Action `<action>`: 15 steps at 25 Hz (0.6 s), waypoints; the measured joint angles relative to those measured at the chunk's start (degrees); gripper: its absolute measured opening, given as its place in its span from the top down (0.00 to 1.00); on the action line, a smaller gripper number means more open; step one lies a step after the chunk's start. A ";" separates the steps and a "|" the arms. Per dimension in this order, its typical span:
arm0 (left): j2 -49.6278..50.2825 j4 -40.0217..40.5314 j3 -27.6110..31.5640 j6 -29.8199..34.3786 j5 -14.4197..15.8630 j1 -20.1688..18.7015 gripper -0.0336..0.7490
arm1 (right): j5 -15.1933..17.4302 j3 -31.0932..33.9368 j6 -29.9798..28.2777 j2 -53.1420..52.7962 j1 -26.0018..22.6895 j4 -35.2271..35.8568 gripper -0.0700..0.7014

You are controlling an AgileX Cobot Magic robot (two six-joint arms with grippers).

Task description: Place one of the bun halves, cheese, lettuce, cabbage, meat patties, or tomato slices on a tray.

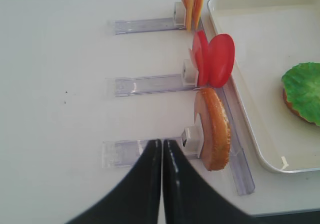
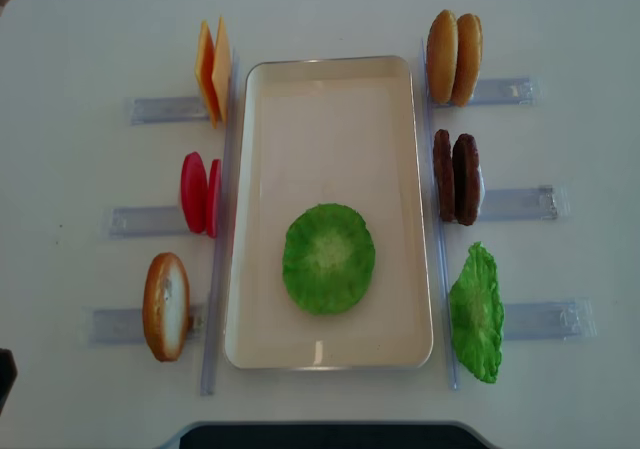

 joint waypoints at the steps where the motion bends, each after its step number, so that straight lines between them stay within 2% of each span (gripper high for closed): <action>1: 0.00 0.00 0.00 0.00 0.00 0.00 0.97 | 0.15 0.00 -0.19 -2.12 0.47 0.00 0.16; 8: 0.00 0.00 0.00 0.00 0.00 0.00 0.97 | 3.13 0.00 -2.20 -17.59 2.65 0.11 0.16; 15: 0.00 0.00 0.00 0.00 0.00 0.00 0.97 | 7.14 0.00 -3.55 -29.07 2.65 0.46 0.16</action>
